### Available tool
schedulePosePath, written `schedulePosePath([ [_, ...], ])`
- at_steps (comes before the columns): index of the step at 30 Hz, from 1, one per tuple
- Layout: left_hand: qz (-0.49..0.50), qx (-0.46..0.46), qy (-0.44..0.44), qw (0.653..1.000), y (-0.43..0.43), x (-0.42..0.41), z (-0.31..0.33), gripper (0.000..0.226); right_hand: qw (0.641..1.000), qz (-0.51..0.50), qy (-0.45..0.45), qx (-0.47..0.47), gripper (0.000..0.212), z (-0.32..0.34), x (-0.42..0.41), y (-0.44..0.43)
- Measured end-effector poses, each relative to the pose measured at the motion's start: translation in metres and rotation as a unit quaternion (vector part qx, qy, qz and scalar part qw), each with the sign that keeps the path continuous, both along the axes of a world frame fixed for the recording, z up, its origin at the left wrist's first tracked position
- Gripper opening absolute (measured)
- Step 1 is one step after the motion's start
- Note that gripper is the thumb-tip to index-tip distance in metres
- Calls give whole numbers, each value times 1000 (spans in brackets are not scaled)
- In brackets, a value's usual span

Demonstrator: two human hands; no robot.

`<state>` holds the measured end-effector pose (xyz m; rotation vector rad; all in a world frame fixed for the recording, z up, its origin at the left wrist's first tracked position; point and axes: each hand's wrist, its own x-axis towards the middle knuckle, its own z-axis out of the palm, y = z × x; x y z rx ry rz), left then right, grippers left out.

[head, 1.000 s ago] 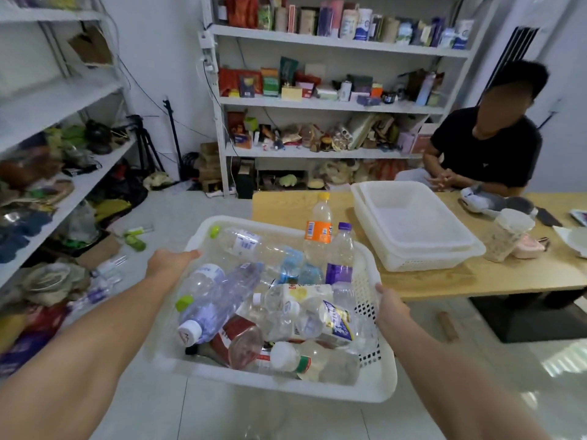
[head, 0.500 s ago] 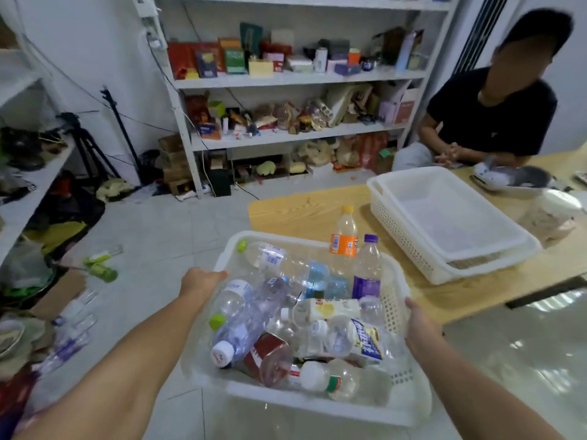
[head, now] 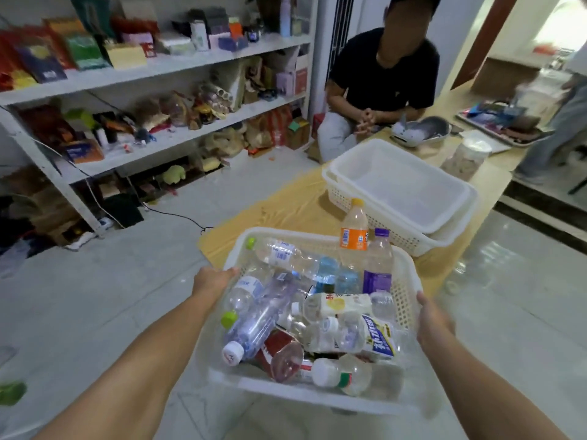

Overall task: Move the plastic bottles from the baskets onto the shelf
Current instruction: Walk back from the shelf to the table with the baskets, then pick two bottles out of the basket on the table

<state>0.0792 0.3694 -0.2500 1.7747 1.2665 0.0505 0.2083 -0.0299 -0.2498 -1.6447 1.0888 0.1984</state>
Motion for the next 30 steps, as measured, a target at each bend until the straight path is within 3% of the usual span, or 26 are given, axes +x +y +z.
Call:
schedulePosePath([
  [10, -102, 0, 19, 995, 54, 96, -1, 71, 995, -101, -14, 2, 70, 2, -3, 40],
  [23, -139, -8, 4, 990, 133, 201, 2, 68, 981, -190, -22, -15, 73, -4, 24, 129],
  [30, -211, -22, -2, 977, 174, 244, 6, 72, 965, -262, -21, -15, 70, -4, 8, 184],
])
